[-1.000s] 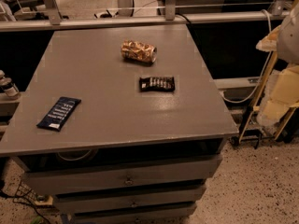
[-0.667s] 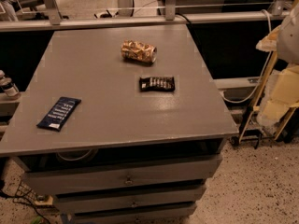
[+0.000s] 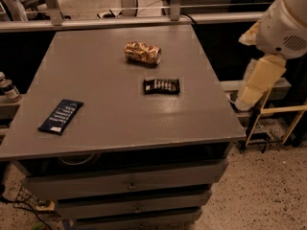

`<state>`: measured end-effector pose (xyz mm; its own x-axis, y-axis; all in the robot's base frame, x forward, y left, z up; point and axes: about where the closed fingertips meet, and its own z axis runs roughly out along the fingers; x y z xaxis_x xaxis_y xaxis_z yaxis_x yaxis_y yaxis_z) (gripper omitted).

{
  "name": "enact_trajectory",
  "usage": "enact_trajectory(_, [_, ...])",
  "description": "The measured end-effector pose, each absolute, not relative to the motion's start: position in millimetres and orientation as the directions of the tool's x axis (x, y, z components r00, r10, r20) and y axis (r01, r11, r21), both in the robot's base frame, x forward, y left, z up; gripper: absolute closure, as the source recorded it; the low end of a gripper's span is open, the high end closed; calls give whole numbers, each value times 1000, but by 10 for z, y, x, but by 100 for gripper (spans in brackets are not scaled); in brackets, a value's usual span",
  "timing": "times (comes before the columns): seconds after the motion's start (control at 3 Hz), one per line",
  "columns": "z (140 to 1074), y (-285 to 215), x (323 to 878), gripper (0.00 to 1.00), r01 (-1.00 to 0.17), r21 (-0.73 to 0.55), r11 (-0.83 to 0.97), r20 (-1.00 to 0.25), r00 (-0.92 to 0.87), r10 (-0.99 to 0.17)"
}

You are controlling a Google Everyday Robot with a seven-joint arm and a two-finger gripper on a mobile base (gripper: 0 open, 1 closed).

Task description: Move rxbar chocolate near rxbar blueberry

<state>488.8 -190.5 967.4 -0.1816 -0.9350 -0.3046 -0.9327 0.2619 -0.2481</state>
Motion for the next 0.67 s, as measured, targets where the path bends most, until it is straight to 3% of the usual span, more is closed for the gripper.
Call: enact_trajectory(0.67, [9090,-1177,5704,0,-954,-218,207,-354,-120,-928])
